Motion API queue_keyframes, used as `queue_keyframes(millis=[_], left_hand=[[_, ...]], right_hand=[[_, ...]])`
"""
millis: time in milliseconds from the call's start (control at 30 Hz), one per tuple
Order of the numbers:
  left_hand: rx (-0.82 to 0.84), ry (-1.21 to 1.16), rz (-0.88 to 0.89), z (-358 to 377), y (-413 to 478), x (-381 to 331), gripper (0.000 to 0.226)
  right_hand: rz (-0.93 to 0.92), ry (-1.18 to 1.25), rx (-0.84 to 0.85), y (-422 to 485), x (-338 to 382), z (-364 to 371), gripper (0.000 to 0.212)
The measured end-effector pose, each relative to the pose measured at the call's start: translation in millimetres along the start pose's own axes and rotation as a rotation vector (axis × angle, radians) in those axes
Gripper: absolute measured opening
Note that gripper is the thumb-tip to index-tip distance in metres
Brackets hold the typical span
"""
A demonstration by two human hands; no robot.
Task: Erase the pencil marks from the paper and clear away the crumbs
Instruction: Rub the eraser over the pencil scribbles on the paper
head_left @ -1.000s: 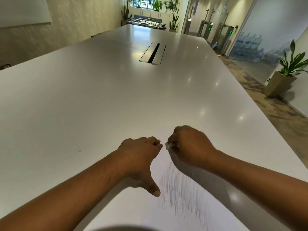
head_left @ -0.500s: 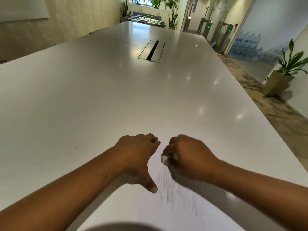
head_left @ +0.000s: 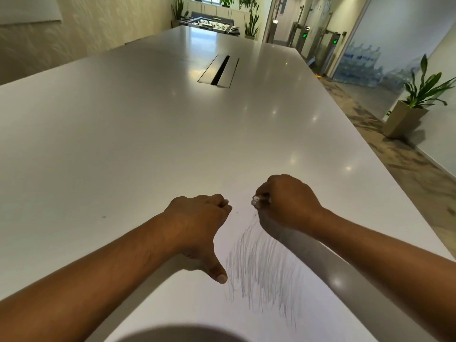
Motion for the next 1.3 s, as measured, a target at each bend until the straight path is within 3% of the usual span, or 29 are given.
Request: queue_keyframes(millis=[200,367,533,700,900,1067,1233,1300], left_hand=[[-0.011,-0.017,-0.004,2.0,-0.2,1.3,0.130],[-0.018,-0.011,0.004,0.1,-2.4,0.9,0.132],[-0.023,-0.023,0.001,2.0,-1.8,1.4,0.131],[-0.034,-0.025,0.009,0.6,-2.9,1.4,0.132],[-0.050,-0.029,0.022,2.6,-1.3,2.6,0.134],[-0.064,-0.137,-0.029,3.8,-5.9,5.0,0.157],[-0.077,-0.197,-0.028,5.2,-6.1,7.3,0.163],[-0.067,-0.201,-0.032,5.6,-6.1,7.4,0.162]], right_hand=[[-0.277,0.045,-0.031,-41.0,48.0,-9.1,0.023],[0.031,0.041,-0.008,4.2,-2.6,3.0,0.019],[-0.222,0.041,-0.050,-24.3,36.4,-4.9,0.022],[-0.004,-0.007,-0.027,7.4,1.5,2.3,0.022],[-0.294,0.057,-0.051,-39.7,50.9,-10.9,0.022],[-0.082,0.067,-0.074,-0.8,25.6,-0.1,0.019],[-0.278,0.091,-0.082,-27.5,58.7,-6.0,0.017],[-0.201,0.066,-0.105,-11.9,46.0,-5.0,0.020]])
Point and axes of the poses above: each hand's wrist, its own y-axis towards the middle knuckle, its own z-axis out of the palm, x = y × z, the point moved 5 cm from there along y, towards the middle knuckle, and after that the axes turned 15 degrees about -y, right-handed, at the moved point
